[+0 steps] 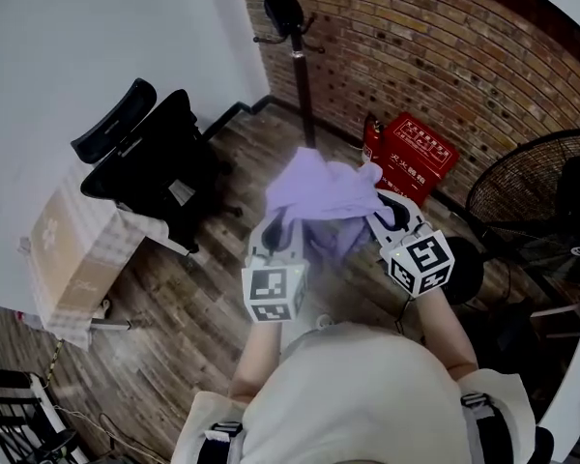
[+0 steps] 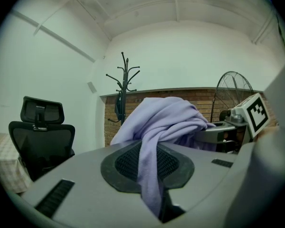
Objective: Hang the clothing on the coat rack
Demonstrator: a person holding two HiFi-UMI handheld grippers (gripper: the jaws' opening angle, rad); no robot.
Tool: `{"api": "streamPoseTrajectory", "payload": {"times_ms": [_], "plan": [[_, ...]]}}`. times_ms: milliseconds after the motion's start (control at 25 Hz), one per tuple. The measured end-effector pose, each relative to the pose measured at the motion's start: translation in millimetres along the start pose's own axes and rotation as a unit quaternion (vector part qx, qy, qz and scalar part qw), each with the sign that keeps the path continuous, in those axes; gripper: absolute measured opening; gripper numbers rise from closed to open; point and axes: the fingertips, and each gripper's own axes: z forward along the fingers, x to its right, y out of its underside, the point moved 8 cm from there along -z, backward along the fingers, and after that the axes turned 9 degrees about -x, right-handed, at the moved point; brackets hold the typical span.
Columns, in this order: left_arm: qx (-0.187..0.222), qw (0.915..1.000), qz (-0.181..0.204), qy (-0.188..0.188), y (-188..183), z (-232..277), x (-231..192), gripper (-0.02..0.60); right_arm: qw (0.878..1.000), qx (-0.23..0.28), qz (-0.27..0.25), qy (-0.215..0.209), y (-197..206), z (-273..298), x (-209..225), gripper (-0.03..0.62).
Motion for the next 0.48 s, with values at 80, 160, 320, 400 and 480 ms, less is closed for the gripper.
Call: {"api": "streamPoseTrajectory", "payload": {"times_ms": [80, 160, 320, 400, 480], "plan": [[0.002, 1.0000, 0.001, 0.001, -3.3, 9.0, -11.0, 0.044, 1.000, 0.001, -0.001, 0.001, -3.9, 14.2, 3.0, 0.080], [0.003, 1.0000, 0.002, 0.002, -6.1, 17.6, -21.6, 0.044, 1.000, 0.004, -0.004, 0.003, -7.8, 27.7, 5.5, 0.080], [0.004, 1.0000, 0.006, 0.004, -10.0, 30.3, -40.2, 0.044, 1.000, 0.011, -0.005, 0.010, -13.5, 49.9, 7.2, 0.080], [0.003, 1.0000, 0.004, 0.006, -11.8, 35.3, -47.2, 0.044, 1.000, 0.012, -0.007, 0.013, -16.1, 57.6, 7.4, 0.079], [0.003, 1.0000, 0.001, 0.009, -13.5, 40.9, -52.5, 0.044, 1.000, 0.012, -0.010, 0.015, -17.9, 63.4, 8.1, 0.079]]}}
